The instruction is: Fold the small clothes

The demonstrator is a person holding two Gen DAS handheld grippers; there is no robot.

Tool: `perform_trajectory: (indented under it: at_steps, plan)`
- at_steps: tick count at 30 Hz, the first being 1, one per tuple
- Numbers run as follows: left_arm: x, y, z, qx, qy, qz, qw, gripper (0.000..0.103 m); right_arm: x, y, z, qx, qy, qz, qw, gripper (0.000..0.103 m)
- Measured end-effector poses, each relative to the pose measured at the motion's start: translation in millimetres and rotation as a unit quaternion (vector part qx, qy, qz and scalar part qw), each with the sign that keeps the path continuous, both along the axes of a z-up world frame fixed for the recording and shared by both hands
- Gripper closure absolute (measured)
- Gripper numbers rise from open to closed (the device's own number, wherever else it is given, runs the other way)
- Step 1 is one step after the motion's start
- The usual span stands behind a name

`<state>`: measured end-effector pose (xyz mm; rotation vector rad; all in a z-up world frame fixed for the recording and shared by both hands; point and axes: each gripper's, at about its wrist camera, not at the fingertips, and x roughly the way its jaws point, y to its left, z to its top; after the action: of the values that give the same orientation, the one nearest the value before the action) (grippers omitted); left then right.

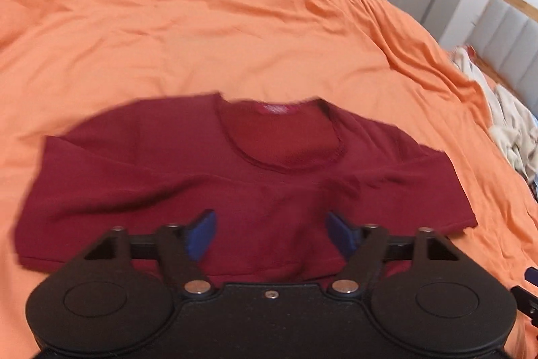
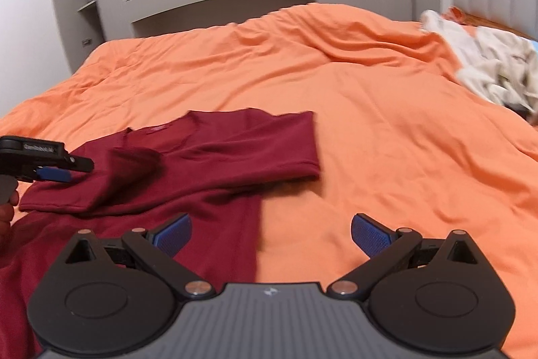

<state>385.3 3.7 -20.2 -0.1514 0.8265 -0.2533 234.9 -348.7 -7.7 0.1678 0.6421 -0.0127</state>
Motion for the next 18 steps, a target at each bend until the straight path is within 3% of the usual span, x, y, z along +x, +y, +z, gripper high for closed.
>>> perform_trajectory:
  at_steps: [2, 5, 12, 14, 18]
  plan:
    - [-6.0, 14.8, 7.7, 0.016, -0.010, 0.024, 0.9995, 0.010, 12.4, 12.5, 2.0, 0.007, -0.004, 0.025, 1.000, 0.000]
    - [-14.5, 35.0, 16.1, 0.054, -0.025, 0.062, 0.9963, 0.001, 34.0, 31.2, 3.6, 0.041, -0.015, 0.076, 0.996, 0.000]
    - [-29.1, 90.2, 12.5, 0.152, -0.049, 0.163, 0.9736, 0.001, 110.1, 83.7, -8.7, 0.107, 0.000, 0.145, 0.984, 0.004]
    - [-32.4, 108.4, 7.0, 0.156, -0.043, 0.192, 0.9680, 0.001, 130.5, 99.4, -18.1, 0.088, 0.010, 0.149, 0.985, 0.021]
    - [-31.2, 140.3, 4.2, 0.106, -0.016, 0.217, 0.9701, 0.001, 158.3, 120.0, -42.6, 0.046, 0.044, 0.134, 0.989, 0.035]
